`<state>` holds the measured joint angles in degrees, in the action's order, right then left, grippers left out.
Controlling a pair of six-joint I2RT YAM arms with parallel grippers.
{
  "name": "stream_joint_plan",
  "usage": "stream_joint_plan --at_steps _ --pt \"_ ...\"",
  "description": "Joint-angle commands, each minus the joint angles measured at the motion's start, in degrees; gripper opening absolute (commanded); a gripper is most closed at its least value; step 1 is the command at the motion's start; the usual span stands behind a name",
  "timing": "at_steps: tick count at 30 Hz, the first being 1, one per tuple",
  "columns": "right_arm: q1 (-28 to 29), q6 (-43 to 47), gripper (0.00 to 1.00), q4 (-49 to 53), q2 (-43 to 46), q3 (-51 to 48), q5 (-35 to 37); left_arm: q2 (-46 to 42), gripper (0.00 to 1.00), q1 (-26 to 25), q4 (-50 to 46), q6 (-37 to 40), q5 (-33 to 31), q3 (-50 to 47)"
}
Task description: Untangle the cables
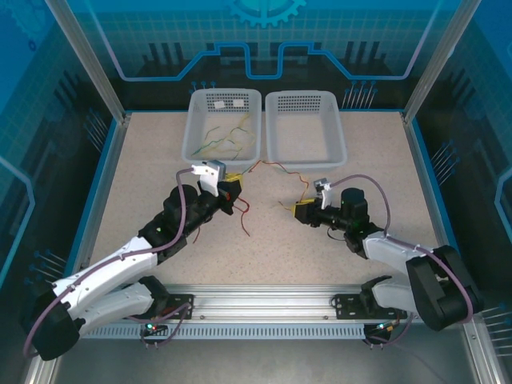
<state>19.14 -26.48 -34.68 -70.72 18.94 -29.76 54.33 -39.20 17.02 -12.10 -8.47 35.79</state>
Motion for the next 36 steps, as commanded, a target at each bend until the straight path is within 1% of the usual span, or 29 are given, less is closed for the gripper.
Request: stream_joint_plan --at_steps 1,3,4,5,6,8,9,10,11,12,13,14,15,19,22,23,26,28,29,32,33,35,36 --pt "1.00 0.63 0.23 -4.21 0.10 0.00 2.42 -0.71 0.00 0.42 1.97 -1.18 0.92 -0.36" --pt "1.24 1.46 0.17 -2.96 0.54 0.59 2.71 -1.12 0.00 0.40 2.00 -1.11 0.77 -0.68" --pt "1.25 1.68 0.18 -1.73 0.83 1.02 3.11 -1.30 0.00 0.38 1.99 -0.98 0.57 -0.80" --pt "1.24 1.98 0.24 -0.73 1.06 1.49 3.13 -1.39 0.00 0.42 1.97 -0.83 0.37 -0.96" --pt "1.32 2.41 0.26 0.38 1.34 1.80 3.47 -1.50 0.00 0.37 1.97 -0.84 0.02 -1.11" --pt "1.34 3.20 0.15 0.54 1.90 1.56 3.64 -1.83 0.00 0.37 2.30 -0.76 -0.54 -1.49" --pt "1.34 3.44 0.13 0.63 1.99 1.50 3.83 -2.01 0.00 0.40 2.41 -0.74 -0.88 -1.67" --pt "1.32 3.60 0.19 1.31 1.91 1.88 3.57 -2.16 0.00 0.39 2.66 -0.73 -1.06 -1.75" --pt "1.41 3.65 0.34 2.22 1.62 2.35 3.22 -2.27 0.00 0.37 2.76 -0.66 -0.98 -1.86" --pt "1.62 3.56 0.51 2.96 1.22 2.96 2.99 -2.33 0.00 0.35 2.77 -0.66 -1.02 -1.78" --pt "1.86 3.59 0.59 3.20 0.63 3.25 2.95 -2.38 0.00 0.40 2.76 -0.56 -1.02 -1.77" --pt "2.17 3.54 0.65 3.02 -0.06 3.30 3.06 -2.31 0.00 0.36 2.78 -0.49 -0.96 -1.78" --pt "2.39 3.31 0.68 2.57 -0.75 3.35 3.01 -2.20 0.00 0.43 2.76 -0.35 -0.86 -1.68" --pt "2.96 1.72 0.66 -0.43 -3.16 3.31 2.89 -2.12 0.00 0.43 2.65 -0.46 -0.75 -1.51" --pt "3.19 1.52 0.60 -0.77 -3.40 3.45 2.95 -2.37 0.00 0.38 2.43 -0.73 -0.74 -1.60" --pt "3.19 1.44 0.59 -0.37 -3.23 3.51 3.16 -2.51 0.00 0.42 2.32 -0.73 -0.78 -1.60" --pt "3.19 1.55 0.59 1.27 -1.24 3.18 4.57 -2.89 0.00 0.40 2.12 -0.49 -1.02 -1.71" --pt "3.19 1.72 0.51 2.44 0.74 2.72 4.69 -2.84 0.00 0.41 1.97 -0.39 -1.32 -1.78" --pt "3.19 1.82 0.51 3.82 2.04 2.68 5.31 -2.90 0.00 0.43 1.95 -0.39 -1.54 -1.85" --pt "3.12 2.06 0.51 8.20 6.03 2.23 9.11 -2.91 0.00 0.41 2.18 -0.61 -1.58 -2.03" --pt "2.91 2.23 0.53 9.32 7.39 1.88 10.44 -2.90 0.00 0.39 2.43 -0.65 -1.51 -2.08" --pt "2.04 2.23 0.61 10.56 9.57 1.18 10.86 -2.83 0.00 0.43 2.81 -0.74 -1.56 -2.21" --pt "1.73 2.09 0.63 10.97 10.29 0.90 11.05 -2.76 0.00 0.36 2.91 -0.74 -1.55 -2.22"
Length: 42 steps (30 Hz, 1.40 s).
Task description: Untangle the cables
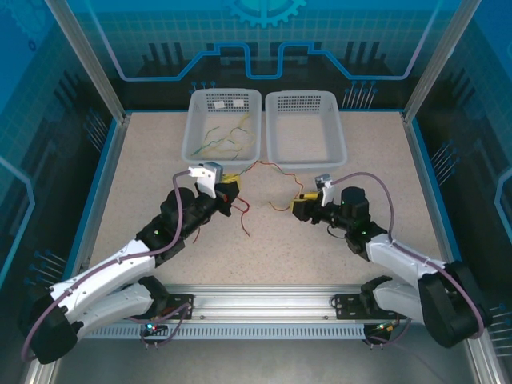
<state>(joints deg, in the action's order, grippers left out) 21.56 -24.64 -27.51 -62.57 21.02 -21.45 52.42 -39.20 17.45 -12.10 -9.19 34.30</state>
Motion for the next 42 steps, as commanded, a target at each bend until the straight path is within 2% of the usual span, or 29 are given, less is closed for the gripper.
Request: stream_joint_plan --at_steps 1,8,11,15,19,22,25,28,30,32,34,37,42 --pt "-1.04 0.25 0.64 4.05 2.60 -1.31 2.35 -0.71 0.00 0.36 2.63 -0.75 -0.70 -0.73" --pt "-1.91 -1.26 0.65 3.20 2.22 -2.07 -0.16 -0.57 0.00 0.43 2.67 -0.74 -0.67 -0.38" --pt "-1.83 -2.08 0.72 1.11 -0.40 -1.92 -3.98 -0.66 0.00 0.43 2.76 -0.82 -0.87 -0.46" --pt "-0.84 -4.01 0.76 -3.88 -2.36 -3.38 -7.05 -0.57 0.00 0.43 2.72 -0.65 -0.89 -0.49" --pt "1.37 -4.03 0.78 -4.44 -3.84 -2.91 -5.71 -0.57 0.00 0.37 3.08 -0.83 -1.04 -0.82" --pt "3.91 -5.41 0.78 -5.48 -5.63 -2.57 -1.24 -0.28 0.00 0.42 3.29 -0.83 -0.85 -0.73" --pt "6.29 -7.63 0.75 -8.83 -8.40 -2.55 3.49 -0.14 0.00 0.37 3.61 -1.04 -0.84 -0.90" --pt "8.28 -10.01 0.61 -10.68 -11.40 -2.02 9.93 -0.12 0.00 0.38 3.89 -1.26 -0.57 -1.13" --pt "9.08 -11.31 0.56 -12.45 -13.37 -1.93 12.60 -0.13 0.00 0.41 3.84 -1.32 -0.65 -1.25" --pt "9.55 -12.06 0.57 -14.63 -14.93 -1.94 13.68 -0.22 0.00 0.42 3.93 -1.43 -0.52 -1.34" --pt "9.71 -12.42 0.63 -14.83 -15.77 -1.18 14.18 -0.22 0.00 0.41 4.08 -1.52 -0.30 -1.52" --pt "10.25 -13.14 0.64 -15.95 -15.90 -1.28 16.69 -0.22 0.00 0.42 4.21 -1.72 -0.65 -1.75" --pt "10.52 -12.68 0.43 -16.80 -15.82 -1.20 17.63 0.21 0.00 0.41 5.20 -2.14 -0.33 -2.05"
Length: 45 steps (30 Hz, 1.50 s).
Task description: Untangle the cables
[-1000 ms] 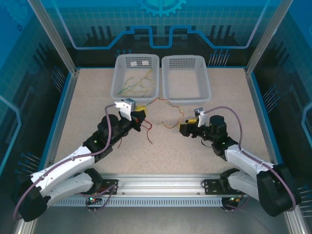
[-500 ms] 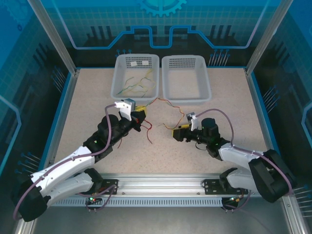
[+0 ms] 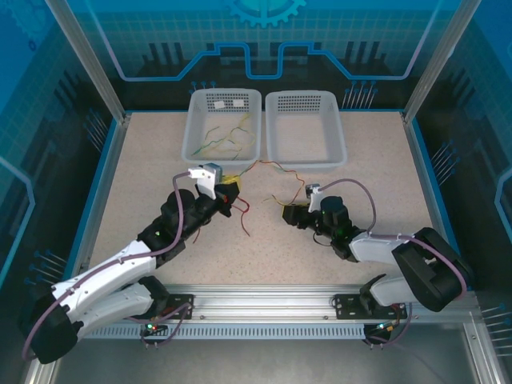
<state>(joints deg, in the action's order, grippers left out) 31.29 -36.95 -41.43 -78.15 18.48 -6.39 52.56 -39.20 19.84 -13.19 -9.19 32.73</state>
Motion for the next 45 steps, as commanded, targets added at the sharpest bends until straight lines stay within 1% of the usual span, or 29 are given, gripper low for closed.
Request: stream_joint_plan --at_steps 1,7,10,13,15,17,20,23,26,31,36,37,38,40,42,43,45 --pt "0.88 -0.40 0.39 -3.81 -0.36 1.19 2.70 0.18 0.00 0.37 2.93 -1.21 -0.25 -0.46" --pt "1.28 0.80 0.26 -6.37 -0.68 0.87 3.93 0.44 0.00 0.40 4.04 -2.10 0.31 -0.80" --pt "1.41 1.90 0.19 -5.94 0.13 0.80 5.10 0.20 0.00 0.44 3.72 -2.36 0.31 -0.91" --pt "1.48 3.55 0.15 -5.83 0.99 0.59 4.82 -0.17 0.00 0.40 3.63 -2.41 0.20 -1.13" --pt "1.49 4.14 0.10 -5.17 1.95 0.50 5.28 -0.42 0.00 0.37 3.34 -2.28 -0.33 -1.29" --pt "1.49 4.72 0.07 -5.28 3.12 -0.37 6.33 -0.99 0.00 0.37 3.12 -2.11 -1.46 -1.57" --pt "1.30 6.69 0.00 -1.92 5.49 -0.40 6.89 -2.41 0.00 0.42 2.24 -2.09 -6.32 -2.20" --pt "0.62 8.31 0.00 0.60 8.21 -1.12 7.45 -4.01 0.00 0.53 -0.09 -1.75 -11.94 -2.41" --pt "-1.37 8.91 0.00 1.97 10.79 -2.25 6.27 -5.59 0.00 1.51 -2.12 -2.15 -13.74 -2.49" --pt "-4.90 10.64 0.00 3.68 15.19 -4.00 3.58 -7.64 0.00 3.59 -1.81 -4.53 -12.56 -3.90" --pt "-7.73 12.08 0.00 4.69 17.15 -4.19 -1.53 -7.51 0.00 4.34 -1.61 -5.15 -9.11 -3.61" --pt "-7.87 12.98 0.05 5.36 16.88 -3.55 -3.52 -7.39 0.00 4.39 -1.19 -5.01 -8.05 -3.56" --pt "-7.86 13.87 0.14 5.63 16.37 -3.00 -5.81 -7.30 0.00 4.32 -0.85 -4.96 -7.23 -3.62" --pt "-7.74 14.09 0.40 4.11 15.04 -2.77 -9.28 -6.83 0.00 4.36 -0.05 -5.02 -6.43 -3.68" --pt "-7.56 13.31 0.60 0.23 13.06 -3.59 -11.11 -6.10 0.00 4.39 0.29 -5.27 -6.14 -3.55" --pt "-7.42 13.06 0.67 -1.49 11.62 -3.58 -12.64 -5.68 0.00 4.42 0.70 -5.51 -5.66 -3.46" --pt "-6.29 13.31 0.72 -4.39 8.20 -2.94 -14.30 -4.81 0.00 4.36 1.58 -5.87 -4.41 -3.34"
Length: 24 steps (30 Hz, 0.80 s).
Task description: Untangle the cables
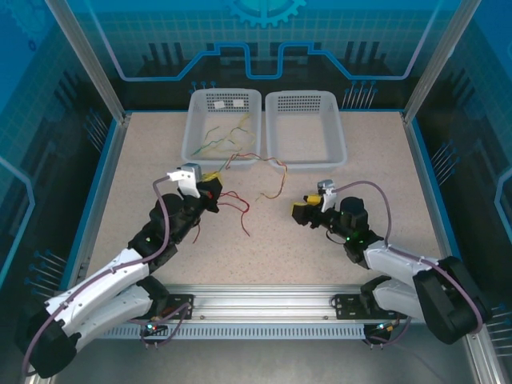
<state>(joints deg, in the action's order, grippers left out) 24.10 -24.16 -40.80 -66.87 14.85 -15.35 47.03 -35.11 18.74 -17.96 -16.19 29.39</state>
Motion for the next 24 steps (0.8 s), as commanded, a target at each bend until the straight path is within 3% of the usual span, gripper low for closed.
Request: stream_joint_plan --at_steps 1,11,18,20,24 --pt "2.08 0.66 0.73 -6.48 -4.85 1.04 -4.65 1.17 0.00 0.28 3.15 -1.42 3.06 0.14" --pt "9.60 3.37 0.79 -25.47 -23.87 6.17 -2.73 2.28 0.00 0.30 3.39 -2.08 4.74 0.78" --pt "10.18 4.96 0.78 -31.45 -32.51 9.62 0.73 1.38 0.00 0.35 3.05 -2.26 4.80 0.39" --pt "10.18 5.76 0.72 -31.02 -33.53 10.83 0.47 1.32 0.00 0.25 3.05 -2.37 4.95 0.37" --pt "10.26 6.46 0.40 -31.68 -34.20 11.45 0.65 1.14 0.00 0.31 3.27 -2.69 4.80 -0.10"
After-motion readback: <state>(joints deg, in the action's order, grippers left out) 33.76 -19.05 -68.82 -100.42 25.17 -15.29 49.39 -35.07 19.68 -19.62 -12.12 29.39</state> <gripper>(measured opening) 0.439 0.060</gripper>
